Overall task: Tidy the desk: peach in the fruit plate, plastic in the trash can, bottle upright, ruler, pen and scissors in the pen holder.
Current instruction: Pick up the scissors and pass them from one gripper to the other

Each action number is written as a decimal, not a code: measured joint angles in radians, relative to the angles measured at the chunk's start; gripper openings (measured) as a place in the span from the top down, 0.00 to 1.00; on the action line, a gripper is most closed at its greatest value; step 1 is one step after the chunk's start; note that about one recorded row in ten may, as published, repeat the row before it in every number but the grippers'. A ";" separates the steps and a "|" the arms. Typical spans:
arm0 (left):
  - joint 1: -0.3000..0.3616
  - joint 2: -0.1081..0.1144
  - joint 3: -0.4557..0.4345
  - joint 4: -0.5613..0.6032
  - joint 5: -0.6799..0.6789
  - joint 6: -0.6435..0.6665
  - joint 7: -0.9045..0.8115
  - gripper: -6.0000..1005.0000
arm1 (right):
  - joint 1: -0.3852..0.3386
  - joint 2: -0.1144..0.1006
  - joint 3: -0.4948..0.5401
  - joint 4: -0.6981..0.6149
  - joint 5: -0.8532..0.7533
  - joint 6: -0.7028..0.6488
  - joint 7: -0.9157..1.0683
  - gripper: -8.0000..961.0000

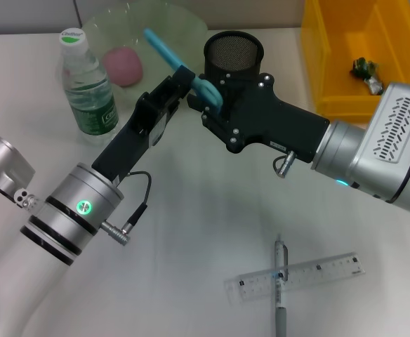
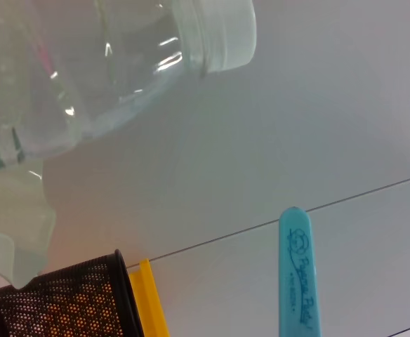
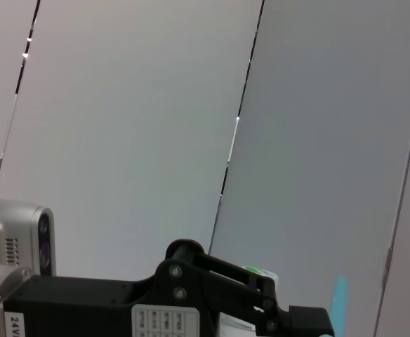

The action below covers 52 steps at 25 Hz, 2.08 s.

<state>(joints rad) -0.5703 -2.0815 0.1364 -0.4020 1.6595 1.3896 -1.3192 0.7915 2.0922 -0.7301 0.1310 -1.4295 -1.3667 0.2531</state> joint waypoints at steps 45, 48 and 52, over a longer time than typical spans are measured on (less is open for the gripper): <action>0.000 0.000 0.002 0.010 0.000 0.004 0.007 0.74 | 0.002 0.000 0.000 0.013 -0.002 0.000 -0.025 0.80; 0.001 0.000 0.003 0.013 0.002 0.005 0.008 0.73 | 0.003 0.001 0.000 0.012 -0.002 0.000 -0.022 0.81; 0.012 0.000 0.003 0.032 0.002 0.013 0.011 0.73 | 0.005 0.001 0.011 0.012 -0.001 0.000 -0.021 0.84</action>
<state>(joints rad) -0.5579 -2.0817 0.1390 -0.3699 1.6620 1.4027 -1.3077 0.7963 2.0929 -0.7190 0.1428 -1.4306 -1.3668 0.2319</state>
